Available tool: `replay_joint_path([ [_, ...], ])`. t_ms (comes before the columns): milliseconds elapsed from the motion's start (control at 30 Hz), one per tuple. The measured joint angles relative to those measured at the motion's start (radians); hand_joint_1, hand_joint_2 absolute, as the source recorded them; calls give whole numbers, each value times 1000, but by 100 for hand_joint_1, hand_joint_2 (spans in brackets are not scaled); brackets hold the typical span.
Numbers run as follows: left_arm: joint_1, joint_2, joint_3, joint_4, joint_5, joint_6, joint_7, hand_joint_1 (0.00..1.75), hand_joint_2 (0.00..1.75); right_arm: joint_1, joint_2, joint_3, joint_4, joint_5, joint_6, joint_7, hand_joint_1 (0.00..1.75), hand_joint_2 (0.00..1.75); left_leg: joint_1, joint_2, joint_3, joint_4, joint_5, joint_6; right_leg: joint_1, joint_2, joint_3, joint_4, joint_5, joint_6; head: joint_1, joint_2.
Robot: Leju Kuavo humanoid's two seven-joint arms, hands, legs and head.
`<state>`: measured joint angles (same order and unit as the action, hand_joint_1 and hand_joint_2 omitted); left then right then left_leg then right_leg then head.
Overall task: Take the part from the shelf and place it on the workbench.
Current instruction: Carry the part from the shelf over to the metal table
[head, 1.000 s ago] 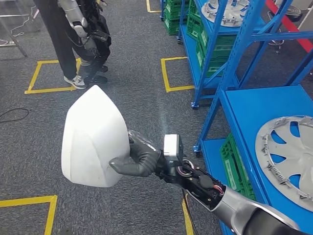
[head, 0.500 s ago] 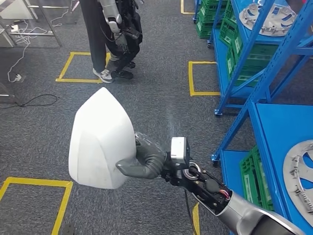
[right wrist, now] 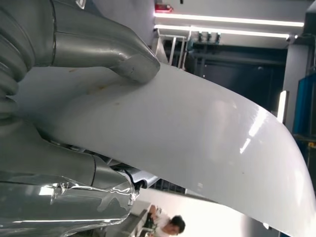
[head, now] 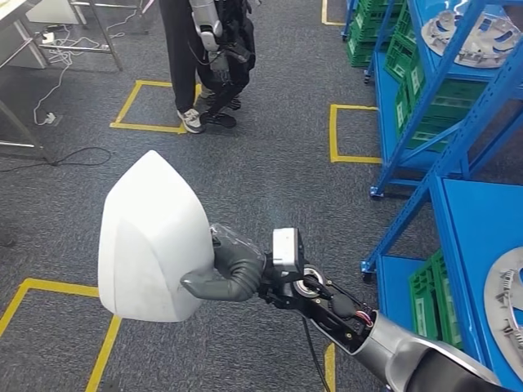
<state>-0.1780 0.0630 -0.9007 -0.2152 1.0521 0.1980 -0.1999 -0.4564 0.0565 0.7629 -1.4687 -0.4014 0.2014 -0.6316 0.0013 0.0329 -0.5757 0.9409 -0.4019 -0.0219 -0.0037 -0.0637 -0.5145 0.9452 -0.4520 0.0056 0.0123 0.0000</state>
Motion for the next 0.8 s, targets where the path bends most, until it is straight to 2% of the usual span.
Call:
replay_joint_path([
  [33,1,0,0,0,1,0,0,0,175,0,1,1,0,0,1,0,175,175,1,-9,0,-1,1,8,-1,-4,1,0,-2,6,3,0],
  [100,3,1,0,0,1,0,0,0,175,-1,3,2,0,0,1,-1,175,175,4,-21,2,-3,3,21,-5,12,-11,30,-26,17,8,0],
  [133,3,1,0,0,1,0,0,0,175,-2,4,2,0,0,2,-1,175,175,7,-27,4,-5,4,27,-7,27,-31,77,-54,21,12,0],
  [200,2,1,0,0,2,0,0,0,175,-2,4,2,0,0,2,-1,175,175,6,-39,4,-5,4,34,-7,53,-95,220,-123,24,24,0],
  [233,2,1,0,0,2,0,0,0,175,-1,4,3,1,0,2,-1,175,175,6,-48,4,-5,4,34,-7,57,-127,288,-147,25,29,0],
  [267,3,1,0,0,2,0,0,0,175,0,4,3,2,0,2,-1,175,175,5,-57,4,-5,4,35,-7,59,-146,324,-153,24,32,0],
  [300,3,1,0,0,2,0,0,0,175,1,4,3,2,0,2,-1,175,175,4,-67,5,-4,4,35,-6,60,-146,319,-137,22,36,0],
  [333,4,1,0,0,2,0,0,0,175,2,4,4,3,0,1,-1,175,175,4,-79,7,-4,3,34,-7,63,-128,275,-103,19,39,0],
  [400,3,1,0,0,2,0,0,0,175,1,4,4,3,0,1,-1,175,175,3,-99,10,-3,2,31,-7,90,-59,121,-25,11,47,0],
  [433,3,0,0,0,2,0,0,0,175,0,4,4,3,0,1,-1,175,175,3,-109,8,-1,3,28,-8,105,-32,59,-5,9,48,0],
  [467,2,0,0,0,2,0,0,0,175,0,4,4,3,0,2,-1,175,175,3,-116,3,1,4,23,-7,118,-16,24,3,7,47,0],
  [500,3,-1,0,0,2,0,0,0,175,0,4,5,3,0,2,-1,175,175,4,-124,-2,1,7,18,-6,121,-10,14,-1,6,46,0],
  [567,7,0,0,0,2,1,0,0,175,0,5,6,3,0,2,-1,175,175,6,-133,-9,1,11,6,-9,106,-4,7,3,-1,45,0],
  [633,8,1,0,0,2,2,0,0,175,-3,6,8,3,0,2,-2,175,175,5,-100,-29,42,-16,-6,-13,86,0,-3,9,-11,34,0],
  [700,4,0,0,0,2,2,0,0,175,-4,7,9,4,0,2,-2,175,175,7,-55,-91,166,-79,-16,-11,61,0,-6,11,-17,19,0],
  [733,3,0,0,0,2,2,0,0,175,-4,7,10,4,0,2,-2,175,175,8,-47,-128,238,-107,-21,-10,48,-1,-6,11,-18,13,0],
  [767,4,-1,0,0,2,2,0,0,175,-4,7,10,5,0,2,-1,175,175,10,-44,-155,290,-121,-24,-9,35,-1,-6,10,-19,9,0],
  [800,5,-1,0,0,2,2,0,0,175,-3,7,11,6,0,2,-1,175,175,11,-42,-163,304,-116,-27,-9,23,-2,-6,9,-19,6,0],
])
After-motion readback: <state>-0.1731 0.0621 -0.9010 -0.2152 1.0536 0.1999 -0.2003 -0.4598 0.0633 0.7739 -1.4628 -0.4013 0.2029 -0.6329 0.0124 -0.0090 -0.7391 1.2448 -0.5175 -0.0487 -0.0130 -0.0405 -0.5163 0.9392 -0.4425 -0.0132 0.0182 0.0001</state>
